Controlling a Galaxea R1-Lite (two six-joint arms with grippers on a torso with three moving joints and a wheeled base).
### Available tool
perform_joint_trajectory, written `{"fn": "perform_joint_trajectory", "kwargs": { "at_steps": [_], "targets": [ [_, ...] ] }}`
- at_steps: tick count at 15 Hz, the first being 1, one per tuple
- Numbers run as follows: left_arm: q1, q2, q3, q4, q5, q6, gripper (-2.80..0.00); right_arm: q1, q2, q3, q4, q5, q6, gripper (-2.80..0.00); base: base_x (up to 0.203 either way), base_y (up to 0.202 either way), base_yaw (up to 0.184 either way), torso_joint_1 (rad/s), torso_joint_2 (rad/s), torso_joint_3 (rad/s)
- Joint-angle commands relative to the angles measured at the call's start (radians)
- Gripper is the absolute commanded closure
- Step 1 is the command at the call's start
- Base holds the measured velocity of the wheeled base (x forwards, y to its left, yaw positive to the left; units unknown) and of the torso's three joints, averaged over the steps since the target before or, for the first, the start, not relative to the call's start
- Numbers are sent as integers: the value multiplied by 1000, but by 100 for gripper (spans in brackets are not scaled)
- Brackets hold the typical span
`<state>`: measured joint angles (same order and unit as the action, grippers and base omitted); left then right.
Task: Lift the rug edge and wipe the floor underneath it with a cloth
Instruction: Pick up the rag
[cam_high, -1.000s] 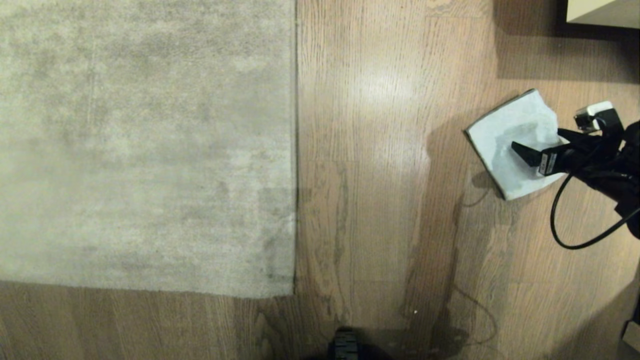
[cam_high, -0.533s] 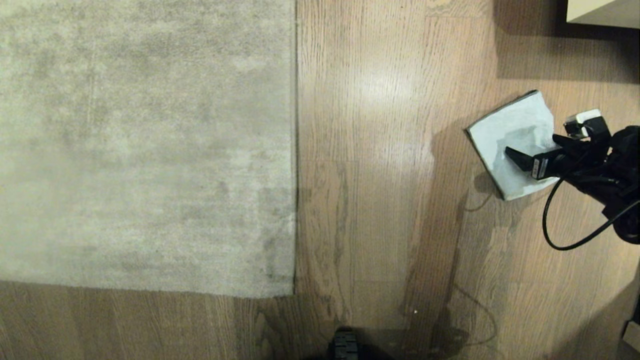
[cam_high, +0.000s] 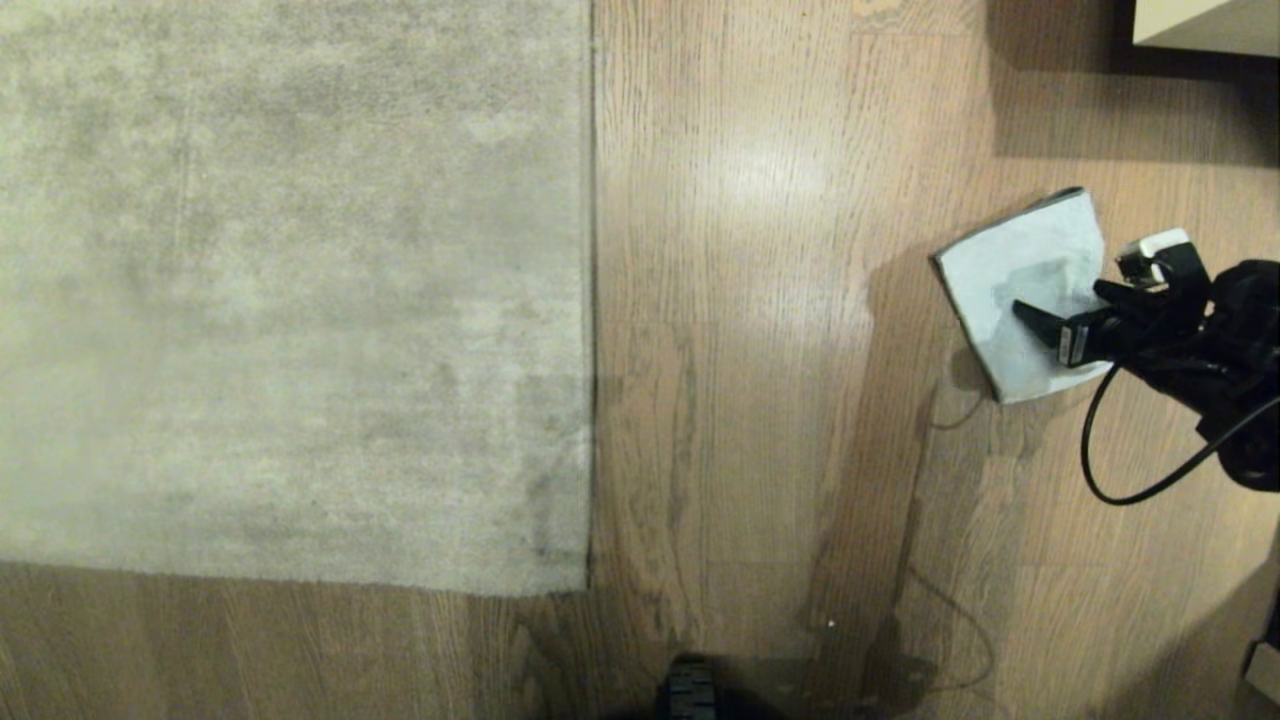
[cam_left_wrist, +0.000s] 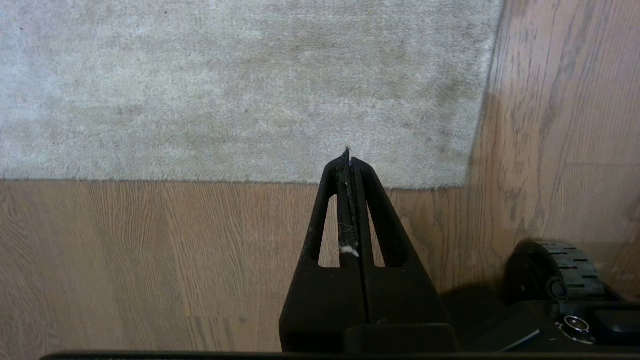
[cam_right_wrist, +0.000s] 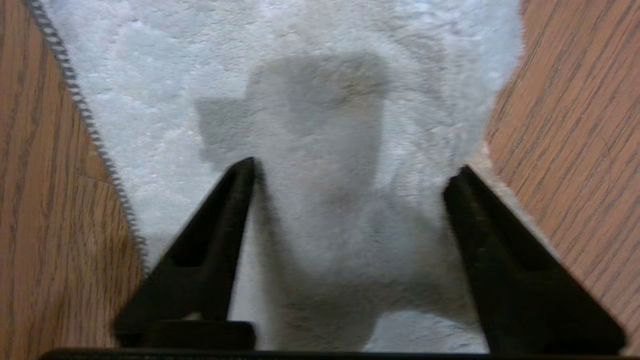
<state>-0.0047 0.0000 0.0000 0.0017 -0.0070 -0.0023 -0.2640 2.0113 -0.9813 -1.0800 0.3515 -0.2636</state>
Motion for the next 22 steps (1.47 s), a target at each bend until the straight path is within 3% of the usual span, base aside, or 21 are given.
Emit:
{"fn": "perform_joint_trajectory", "kwargs": {
  "at_steps": [1,14,22],
  "targets": [
    [0,0,0,0,1,-1,0,-1,1,1,-6,3,0,0,0,0,0,0,0,0],
    [0,0,0,0,0,-1,0,-6,-22,5,-6,2,1,0,0,0,0,0,0,0],
    [0,0,0,0,1,0,0,-12,-94,138,-60,4,3,0,0,0,0,0,0,0]
  ]
}}
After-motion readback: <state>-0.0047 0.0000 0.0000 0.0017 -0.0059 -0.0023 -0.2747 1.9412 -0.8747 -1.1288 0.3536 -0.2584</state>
